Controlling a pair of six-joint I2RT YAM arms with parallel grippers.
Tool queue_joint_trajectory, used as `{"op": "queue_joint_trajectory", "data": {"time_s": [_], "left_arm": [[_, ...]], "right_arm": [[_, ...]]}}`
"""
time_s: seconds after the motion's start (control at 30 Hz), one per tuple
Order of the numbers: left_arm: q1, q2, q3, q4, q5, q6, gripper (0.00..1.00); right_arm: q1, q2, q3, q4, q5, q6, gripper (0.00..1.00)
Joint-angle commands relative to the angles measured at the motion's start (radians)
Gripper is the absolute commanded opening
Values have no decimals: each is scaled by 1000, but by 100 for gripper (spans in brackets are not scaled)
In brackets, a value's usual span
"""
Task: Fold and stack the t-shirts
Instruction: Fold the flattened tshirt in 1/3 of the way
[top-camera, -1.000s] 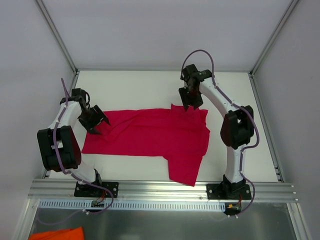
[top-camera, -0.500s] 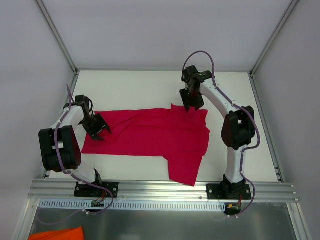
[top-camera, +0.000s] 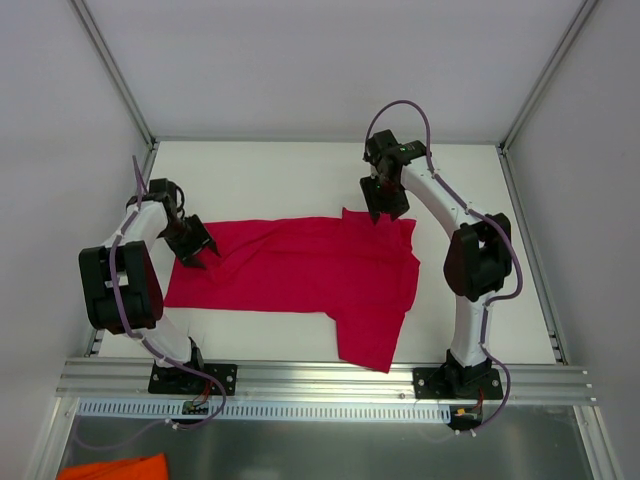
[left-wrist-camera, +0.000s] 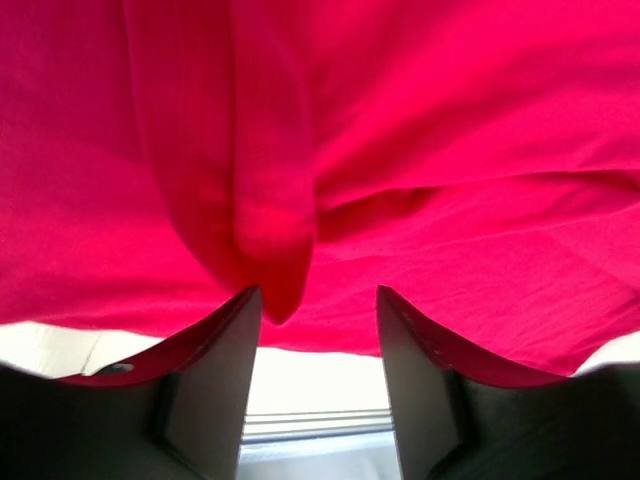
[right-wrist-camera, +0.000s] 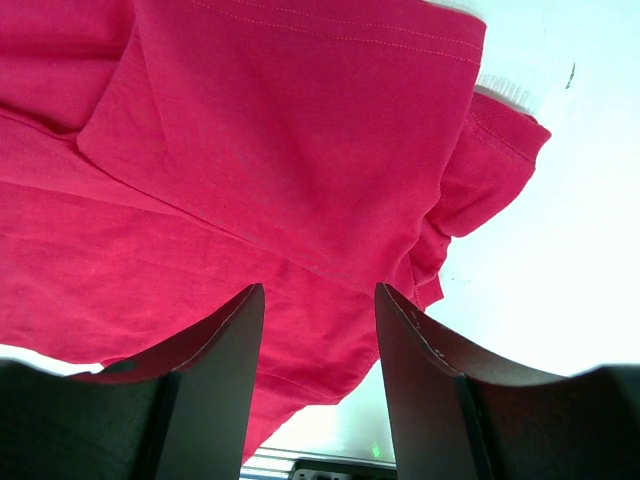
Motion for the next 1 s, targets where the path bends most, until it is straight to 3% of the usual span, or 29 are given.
{"op": "queue_joint_trajectory", "data": {"time_s": [0.0,0.1,0.2,0.57,0.97], "left_arm": [[-11,17,65,-24,-29,31,49],[-13,36,65,-21,-24,26,43],[-14,33,52,-16,-21,18,50],[-22,31,25,-25,-41,34,50],[-25,56,-31,-4,-59,26,40]], "right_arm": [[4,-56,2,-24,24,-6,52],[2,-59,8,-28,34,-8,52],[2,-59,12,-31,40,-11,52],[-2,-52,12,-33,41,-11,52],[-10,-68,15,-39,40,-9,52]]}}
